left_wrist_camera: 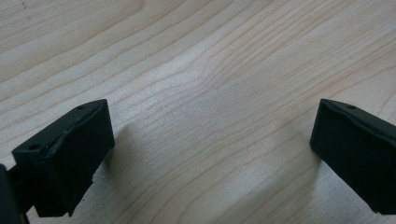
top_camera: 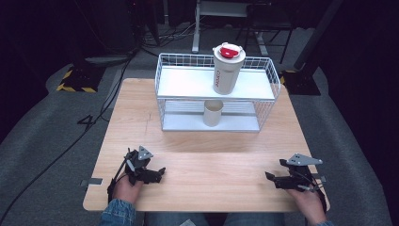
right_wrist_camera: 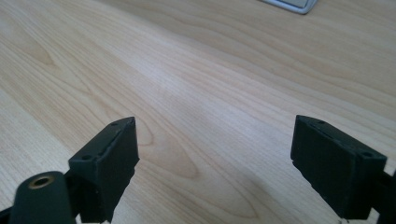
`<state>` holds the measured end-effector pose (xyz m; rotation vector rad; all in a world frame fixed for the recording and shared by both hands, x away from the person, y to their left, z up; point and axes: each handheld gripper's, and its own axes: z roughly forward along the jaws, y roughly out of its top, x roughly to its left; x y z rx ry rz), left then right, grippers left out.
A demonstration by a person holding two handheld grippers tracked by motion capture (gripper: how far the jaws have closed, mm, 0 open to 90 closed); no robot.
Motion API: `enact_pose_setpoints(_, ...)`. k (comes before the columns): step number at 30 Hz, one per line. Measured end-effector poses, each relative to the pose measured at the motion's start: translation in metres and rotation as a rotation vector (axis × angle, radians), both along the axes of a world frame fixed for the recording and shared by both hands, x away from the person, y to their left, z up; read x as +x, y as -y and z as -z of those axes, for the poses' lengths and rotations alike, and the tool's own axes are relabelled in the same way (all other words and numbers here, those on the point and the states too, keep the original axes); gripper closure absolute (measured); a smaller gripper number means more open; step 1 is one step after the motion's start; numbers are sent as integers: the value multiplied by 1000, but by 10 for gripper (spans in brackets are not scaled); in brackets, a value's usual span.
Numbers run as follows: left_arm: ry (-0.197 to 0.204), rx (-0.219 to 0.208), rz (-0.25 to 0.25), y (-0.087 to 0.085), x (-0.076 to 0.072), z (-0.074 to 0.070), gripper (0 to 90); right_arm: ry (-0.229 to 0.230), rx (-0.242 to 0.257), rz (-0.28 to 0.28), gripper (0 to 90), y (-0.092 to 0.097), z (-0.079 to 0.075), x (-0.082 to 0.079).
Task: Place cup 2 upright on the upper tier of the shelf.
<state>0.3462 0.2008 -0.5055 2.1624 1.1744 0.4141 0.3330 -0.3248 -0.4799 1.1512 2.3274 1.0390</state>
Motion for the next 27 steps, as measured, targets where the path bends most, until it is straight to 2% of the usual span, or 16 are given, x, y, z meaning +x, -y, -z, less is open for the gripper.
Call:
enact_pose_setpoints(6,-1,0,0,0,0,0,2,-19,-23,-3,153,-3,7,1)
enact_pose_setpoints(15,3,4,2,0,0,0,2,-15,-44,2,154,-4,13,1)
enact_pose_setpoints(17,3,4,2,0,0,0,2,-25,-46,-8,152,-3,16,3)
enact_pose_setpoints(18,3,4,2,0,0,0,1,-38,-43,-35,122,-3,21,5)
enact_pose_setpoints(20,3,4,2,0,0,0,2,-7,-32,-42,63,-4,25,6)
enact_pose_setpoints(27,3,4,2,0,0,0,2,-8,-36,-44,54,-5,26,6)
